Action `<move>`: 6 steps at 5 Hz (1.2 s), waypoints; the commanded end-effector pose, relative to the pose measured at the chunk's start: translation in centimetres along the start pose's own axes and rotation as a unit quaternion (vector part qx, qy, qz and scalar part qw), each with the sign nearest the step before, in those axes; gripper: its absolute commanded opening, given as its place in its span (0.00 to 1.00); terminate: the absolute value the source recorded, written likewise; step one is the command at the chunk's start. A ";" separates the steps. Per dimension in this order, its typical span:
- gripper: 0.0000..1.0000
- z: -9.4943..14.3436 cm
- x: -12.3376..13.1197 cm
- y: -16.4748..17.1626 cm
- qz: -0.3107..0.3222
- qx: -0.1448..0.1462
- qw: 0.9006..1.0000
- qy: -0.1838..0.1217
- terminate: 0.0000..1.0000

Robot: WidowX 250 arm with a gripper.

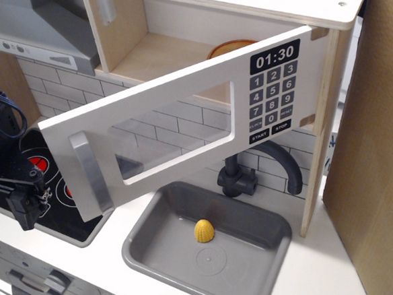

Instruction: Close microwave

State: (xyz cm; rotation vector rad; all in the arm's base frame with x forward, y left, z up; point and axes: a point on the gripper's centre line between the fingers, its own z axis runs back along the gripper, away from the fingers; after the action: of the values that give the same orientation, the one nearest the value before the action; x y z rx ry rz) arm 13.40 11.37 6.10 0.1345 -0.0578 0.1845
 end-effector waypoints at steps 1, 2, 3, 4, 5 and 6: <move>1.00 0.0 0.0 0.0 0.000 0.000 1.000 0.000 0.00; 1.00 -0.4 -1.5 -1.1 0.005 -0.019 1.000 0.010 0.00; 1.00 -0.4 -2.9 -2.8 0.009 -0.044 0.999 0.003 0.00; 1.00 -0.5 -3.8 -4.7 0.000 -0.052 0.999 0.003 0.00; 1.00 -0.7 -3.4 -7.1 -0.004 -0.059 0.998 0.006 0.00; 1.00 -0.8 -2.1 -9.4 0.007 -0.065 0.998 0.009 0.00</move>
State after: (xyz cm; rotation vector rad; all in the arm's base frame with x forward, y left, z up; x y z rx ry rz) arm 12.48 1.66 3.29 -0.0003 -0.0246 0.2035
